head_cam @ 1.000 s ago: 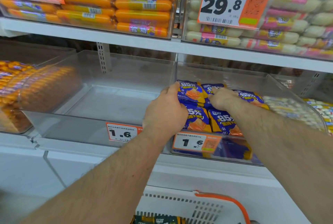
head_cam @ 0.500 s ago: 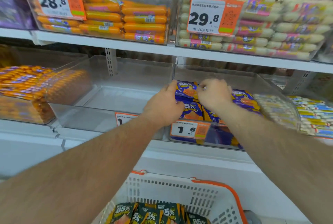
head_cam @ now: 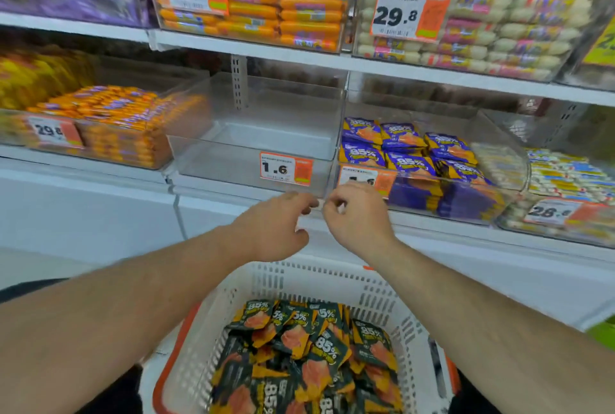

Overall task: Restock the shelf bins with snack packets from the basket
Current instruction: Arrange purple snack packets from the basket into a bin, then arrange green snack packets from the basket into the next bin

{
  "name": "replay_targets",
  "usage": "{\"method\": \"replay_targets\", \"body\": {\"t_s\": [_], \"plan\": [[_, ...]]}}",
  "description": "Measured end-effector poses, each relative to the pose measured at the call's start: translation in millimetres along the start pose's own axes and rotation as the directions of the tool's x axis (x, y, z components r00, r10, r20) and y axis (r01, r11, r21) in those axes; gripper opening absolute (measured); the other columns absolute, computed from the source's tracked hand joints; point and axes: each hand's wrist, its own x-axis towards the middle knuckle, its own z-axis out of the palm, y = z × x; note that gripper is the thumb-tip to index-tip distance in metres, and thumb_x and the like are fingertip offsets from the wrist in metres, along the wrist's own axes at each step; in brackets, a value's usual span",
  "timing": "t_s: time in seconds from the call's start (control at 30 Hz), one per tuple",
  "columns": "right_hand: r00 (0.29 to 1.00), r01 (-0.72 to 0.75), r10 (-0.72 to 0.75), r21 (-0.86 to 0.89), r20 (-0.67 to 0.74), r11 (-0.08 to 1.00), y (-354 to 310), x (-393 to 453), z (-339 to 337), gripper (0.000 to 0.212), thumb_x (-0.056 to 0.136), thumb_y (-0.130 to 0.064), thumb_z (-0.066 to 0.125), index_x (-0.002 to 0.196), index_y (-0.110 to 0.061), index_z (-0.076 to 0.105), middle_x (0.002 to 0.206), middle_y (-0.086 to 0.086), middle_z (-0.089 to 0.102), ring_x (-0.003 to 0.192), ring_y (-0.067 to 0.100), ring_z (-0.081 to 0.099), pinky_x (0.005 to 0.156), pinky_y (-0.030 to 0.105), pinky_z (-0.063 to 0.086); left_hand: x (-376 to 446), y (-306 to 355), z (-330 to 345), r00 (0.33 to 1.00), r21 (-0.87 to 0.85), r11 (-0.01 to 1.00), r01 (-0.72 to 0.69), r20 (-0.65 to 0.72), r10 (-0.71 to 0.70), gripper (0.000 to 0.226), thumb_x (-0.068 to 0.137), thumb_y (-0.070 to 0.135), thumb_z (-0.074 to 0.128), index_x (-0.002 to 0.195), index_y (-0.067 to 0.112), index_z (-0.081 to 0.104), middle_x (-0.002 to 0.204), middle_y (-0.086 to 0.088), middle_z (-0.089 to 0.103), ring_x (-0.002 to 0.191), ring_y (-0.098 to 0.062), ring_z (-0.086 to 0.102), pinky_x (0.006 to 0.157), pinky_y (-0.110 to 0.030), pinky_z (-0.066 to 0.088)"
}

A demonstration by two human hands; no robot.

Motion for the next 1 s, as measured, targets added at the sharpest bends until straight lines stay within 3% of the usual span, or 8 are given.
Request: {"method": "replay_targets", "body": {"t_s": [0.13,0.37,0.6,0.67,0.7,0.8,0.87,1.0], "plan": [[0.928,-0.206,0.217,-0.069,0.302,0.976,4.9,-25.6,17.5,0.019,0.087,-0.020,0.058,0.076,-0.012,0.072,0.081,0.002,0.068,0.079,0.022,0.060,0.070,0.034,0.051,-5.3,-17.9,-0.6,0.948,0.141,0.990,-0.014,0.316,-0.032,0.045,0.094,0.022,0.052,0.138,0.023,0.047,0.139,0.004,0.050,0.120,-0.016,0.051,0.096,-0.028,0.041],[0.526,-0.470,0.514,-0.271,0.678,0.840,45.1,-64.3,83.5,0.027,0.087,-0.016,0.051,0.061,-0.012,0.049,0.065,0.007,0.049,0.059,0.022,0.047,0.055,0.037,0.038,30.9,-44.0,10.5,0.863,0.166,0.983,-0.080,0.505,-0.015,0.043,0.100,0.028,0.047,0.143,0.023,0.044,0.146,0.002,0.045,0.131,-0.017,0.044,0.106,-0.032,0.037],[0.078,-0.789,0.774,-0.436,0.628,0.433,88.6,-107.2,189.5,0.026,0.088,-0.016,0.058,0.071,-0.019,0.038,0.058,-0.005,0.034,0.046,0.008,0.031,0.042,0.022,0.024,71.1,-87.9,52.4,0.801,0.138,0.990,0.020,0.590,-0.099,0.047,0.098,0.030,0.046,0.145,0.025,0.040,0.145,0.001,0.046,0.125,-0.020,0.048,0.094,-0.029,0.041],[-0.007,-0.828,0.824,-0.465,0.567,0.312,87.2,-112.7,205.3,0.019,0.089,-0.018,0.059,0.106,-0.013,0.052,0.066,-0.002,0.043,0.052,0.011,0.045,0.043,0.024,0.033,75.1,-81.1,63.3,0.791,0.112,0.993,-0.030,0.610,-0.045,0.041,0.098,0.030,0.045,0.139,0.031,0.045,0.135,0.007,0.051,0.111,-0.016,0.053,0.084,-0.028,0.043],[-0.047,-0.855,0.843,-0.459,0.535,0.243,88.2,-116.5,214.0,0.044,0.089,-0.019,0.060,0.129,-0.008,0.045,0.076,0.001,0.051,0.062,0.015,0.056,0.048,0.025,0.041,75.5,-79.7,65.8,0.779,0.115,0.991,-0.064,0.627,-0.022,0.035,0.096,0.030,0.045,0.130,0.032,0.051,0.126,0.008,0.056,0.101,-0.015,0.057,0.078,-0.029,0.047],[-0.088,-0.880,0.883,-0.452,0.460,0.148,88.9,-118.8,227.4,0.078,0.078,-0.021,0.072,0.143,-0.003,0.033,0.108,0.011,0.065,0.098,0.028,0.068,0.070,0.035,0.054,75.4,-84.5,61.4,0.671,0.168,0.977,-0.134,0.741,-0.035,0.031,0.092,0.030,0.046,0.121,0.026,0.057,0.118,0.000,0.062,0.098,-0.021,0.062,0.080,-0.039,0.054],[-0.098,-0.897,0.898,-0.430,0.429,0.107,89.9,-117.2,229.7,0.057,0.081,-0.018,0.069,0.131,-0.002,0.047,0.115,0.013,0.065,0.103,0.028,0.066,0.080,0.035,0.056,78.6,-90.6,57.7,0.638,0.197,0.972,-0.127,0.766,-0.072,0.035,0.094,0.028,0.045,0.127,0.025,0.055,0.124,-0.001,0.059,0.108,-0.022,0.058,0.091,-0.041,0.051],[-0.046,-0.965,0.855,-0.244,0.516,0.096,77.9,-113.1,217.7,0.001,0.089,-0.007,0.061,0.090,-0.008,0.061,0.081,0.004,0.059,0.065,0.017,0.054,0.051,0.023,0.043,86.0,-96.0,52.9,0.697,0.211,0.973,-0.096,0.712,-0.086,0.041,0.099,0.025,0.043,0.140,0.025,0.046,0.136,-0.002,0.052,0.118,-0.022,0.052,0.098,-0.036,0.045]]}}
